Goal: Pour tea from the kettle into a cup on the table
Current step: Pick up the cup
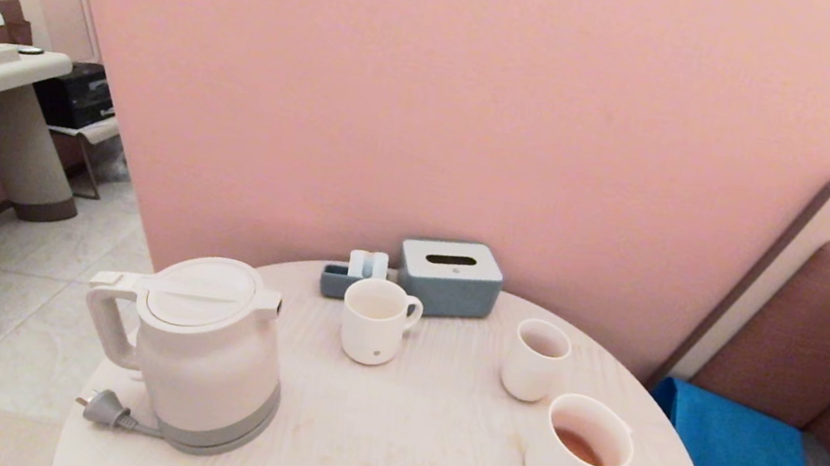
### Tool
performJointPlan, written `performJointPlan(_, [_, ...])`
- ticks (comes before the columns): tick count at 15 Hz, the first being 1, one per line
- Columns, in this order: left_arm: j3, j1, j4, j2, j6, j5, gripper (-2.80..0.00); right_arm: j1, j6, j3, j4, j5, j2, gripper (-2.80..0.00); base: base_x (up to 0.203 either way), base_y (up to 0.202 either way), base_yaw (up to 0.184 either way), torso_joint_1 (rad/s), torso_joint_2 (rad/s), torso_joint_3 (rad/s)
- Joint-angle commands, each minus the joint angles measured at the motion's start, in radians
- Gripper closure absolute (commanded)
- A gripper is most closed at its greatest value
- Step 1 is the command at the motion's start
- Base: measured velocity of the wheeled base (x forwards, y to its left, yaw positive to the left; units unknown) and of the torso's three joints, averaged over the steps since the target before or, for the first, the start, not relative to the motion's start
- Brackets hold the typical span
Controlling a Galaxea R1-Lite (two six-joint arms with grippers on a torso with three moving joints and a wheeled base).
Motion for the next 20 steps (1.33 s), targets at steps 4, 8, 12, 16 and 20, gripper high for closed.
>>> performJointPlan(4, [0.0,0.0,0.0,0.002,0.0,0.0,0.0,0.0,-0.012,-0.182,0.028,0.007,0.073,0.0,0.0,0.0,0.0,0.0,0.0,0.0])
performJointPlan(8, [0.0,0.0,0.0,0.002,0.0,0.0,0.0,0.0,0.016,-0.368,0.006,0.034,0.433,0.0,0.0,0.0,0.0,0.0,0.0,0.0])
performJointPlan(12, [0.0,0.0,0.0,0.002,0.0,0.0,0.0,0.0,0.05,-0.463,-0.061,0.06,0.892,0.0,0.0,0.0,0.0,0.0,0.0,0.0])
performJointPlan(16, [0.0,0.0,0.0,0.002,0.0,0.0,0.0,-0.001,0.076,-0.495,-0.028,0.039,1.287,0.0,0.0,0.0,0.0,0.0,0.0,0.0])
performJointPlan(20, [0.0,0.0,0.0,0.002,0.0,0.0,0.0,-0.002,0.085,-0.459,0.029,0.026,1.494,0.0,0.0,0.0,0.0,0.0,0.0,0.0])
